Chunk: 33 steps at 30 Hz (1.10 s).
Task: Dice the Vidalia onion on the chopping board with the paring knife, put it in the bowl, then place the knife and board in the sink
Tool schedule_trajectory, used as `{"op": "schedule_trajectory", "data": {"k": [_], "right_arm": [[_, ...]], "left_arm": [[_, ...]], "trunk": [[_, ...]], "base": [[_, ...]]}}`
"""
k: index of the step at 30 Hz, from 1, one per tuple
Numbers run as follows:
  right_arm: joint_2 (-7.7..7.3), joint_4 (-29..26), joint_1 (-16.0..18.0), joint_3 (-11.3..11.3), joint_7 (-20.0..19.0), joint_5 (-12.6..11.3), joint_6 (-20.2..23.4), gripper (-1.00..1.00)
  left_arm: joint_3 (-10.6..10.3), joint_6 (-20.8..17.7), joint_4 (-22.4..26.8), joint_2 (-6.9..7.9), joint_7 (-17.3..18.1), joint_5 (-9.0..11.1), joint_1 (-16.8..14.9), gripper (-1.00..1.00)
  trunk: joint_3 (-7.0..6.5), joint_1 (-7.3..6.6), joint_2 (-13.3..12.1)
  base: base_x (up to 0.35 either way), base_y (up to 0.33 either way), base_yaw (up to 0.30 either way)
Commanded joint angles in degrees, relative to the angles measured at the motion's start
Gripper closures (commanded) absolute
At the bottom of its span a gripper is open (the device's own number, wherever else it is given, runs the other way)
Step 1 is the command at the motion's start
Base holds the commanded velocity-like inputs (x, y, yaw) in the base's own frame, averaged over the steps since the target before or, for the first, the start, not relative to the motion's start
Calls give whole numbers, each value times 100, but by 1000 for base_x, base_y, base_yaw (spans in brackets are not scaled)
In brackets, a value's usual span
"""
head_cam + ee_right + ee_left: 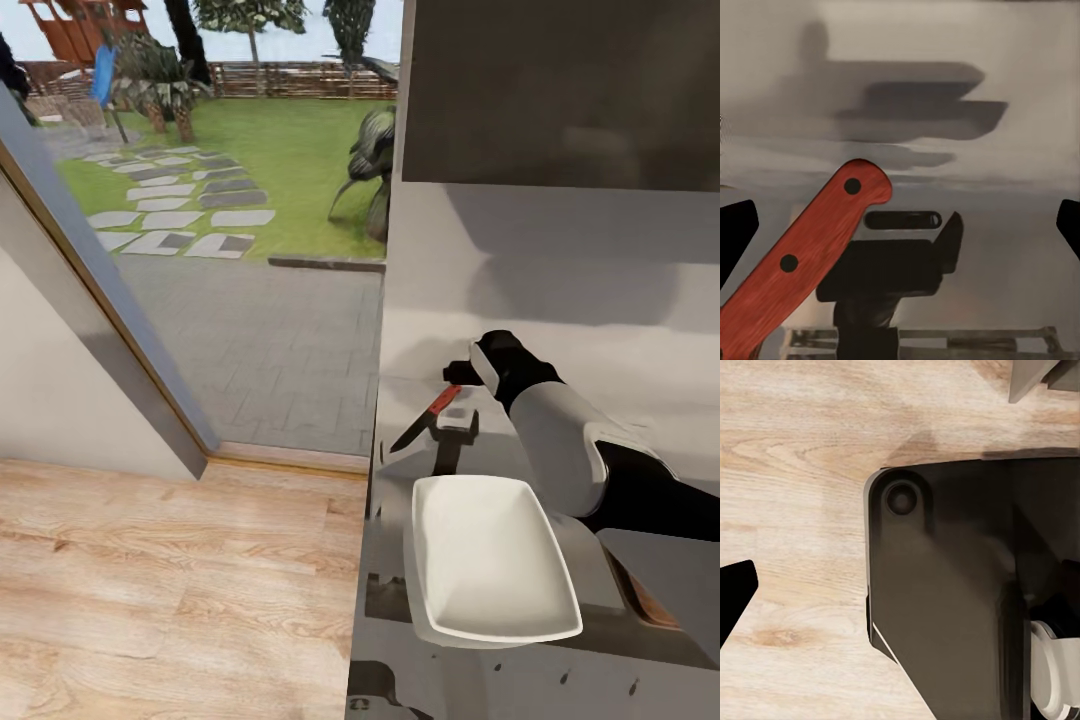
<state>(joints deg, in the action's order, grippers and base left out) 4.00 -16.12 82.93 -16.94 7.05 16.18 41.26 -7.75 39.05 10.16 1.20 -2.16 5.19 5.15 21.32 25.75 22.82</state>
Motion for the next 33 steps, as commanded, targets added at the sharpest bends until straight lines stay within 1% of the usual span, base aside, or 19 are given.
{"op": "schedule_trajectory", "data": {"k": [1, 10, 27, 33], "right_arm": [[8, -6, 4, -47, -2, 53, 23, -100], [22, -6, 4, -46, -10, 52, 23, -100], [32, -6, 4, -46, -19, 50, 23, -100], [38, 18, 4, -46, -19, 44, 23, -100]], "left_arm": [[-52, 6, 12, 4, -21, 52, 4, -100], [-52, 6, 12, 4, -3, 52, 4, -100], [-52, 6, 12, 4, 6, 52, 4, -100], [-52, 6, 12, 4, 6, 52, 4, -100]], "trunk": [[8, 3, 10], [35, 3, 10], [188, 3, 10], [243, 3, 10]], "base": [[0, 0, 0], [0, 0, 0], [1, 0, 0], [58, 49, 0]]}}
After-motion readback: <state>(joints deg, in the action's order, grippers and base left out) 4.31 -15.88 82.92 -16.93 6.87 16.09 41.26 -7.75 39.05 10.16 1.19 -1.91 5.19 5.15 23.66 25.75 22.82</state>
